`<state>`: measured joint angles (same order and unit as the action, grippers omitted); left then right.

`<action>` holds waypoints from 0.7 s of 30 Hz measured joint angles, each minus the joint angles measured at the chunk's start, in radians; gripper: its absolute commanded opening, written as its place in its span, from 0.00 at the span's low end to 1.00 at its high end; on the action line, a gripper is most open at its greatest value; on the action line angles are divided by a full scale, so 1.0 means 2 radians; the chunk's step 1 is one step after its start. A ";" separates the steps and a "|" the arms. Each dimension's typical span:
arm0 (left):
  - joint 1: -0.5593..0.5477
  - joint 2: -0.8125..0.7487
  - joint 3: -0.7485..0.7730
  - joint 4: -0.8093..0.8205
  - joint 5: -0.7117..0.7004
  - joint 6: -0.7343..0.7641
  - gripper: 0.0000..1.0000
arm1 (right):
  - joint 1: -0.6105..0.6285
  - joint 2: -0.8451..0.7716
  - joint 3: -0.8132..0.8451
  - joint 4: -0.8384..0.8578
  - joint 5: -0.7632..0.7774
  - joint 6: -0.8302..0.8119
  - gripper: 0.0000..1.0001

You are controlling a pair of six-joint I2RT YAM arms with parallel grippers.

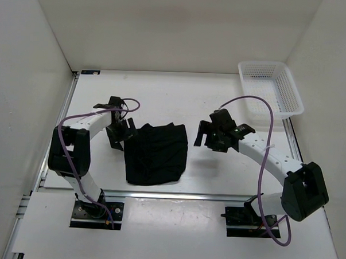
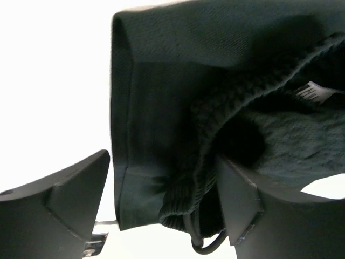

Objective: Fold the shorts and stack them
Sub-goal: Fold the shorts

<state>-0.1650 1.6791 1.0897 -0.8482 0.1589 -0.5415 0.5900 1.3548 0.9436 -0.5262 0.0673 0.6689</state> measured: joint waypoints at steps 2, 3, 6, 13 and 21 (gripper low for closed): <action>0.000 0.007 -0.002 0.010 0.009 0.005 0.73 | 0.000 0.006 0.006 0.000 -0.008 -0.004 0.94; 0.001 0.014 -0.002 0.014 0.014 0.006 0.53 | 0.002 0.014 0.013 0.001 -0.014 -0.008 0.94; 0.002 0.042 -0.002 0.026 0.030 0.012 0.18 | 0.006 0.055 0.038 0.007 -0.038 -0.020 0.94; 0.004 0.070 0.013 0.027 0.048 0.021 0.10 | 0.014 0.203 0.111 0.042 -0.113 -0.051 0.93; -0.004 0.122 0.081 0.019 0.063 0.025 0.10 | 0.013 0.299 0.180 0.069 -0.142 -0.071 0.24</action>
<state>-0.1722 1.9228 1.2510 -0.8108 0.2855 -0.4923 0.6167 1.9530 1.3041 -0.3874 -0.2165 0.5278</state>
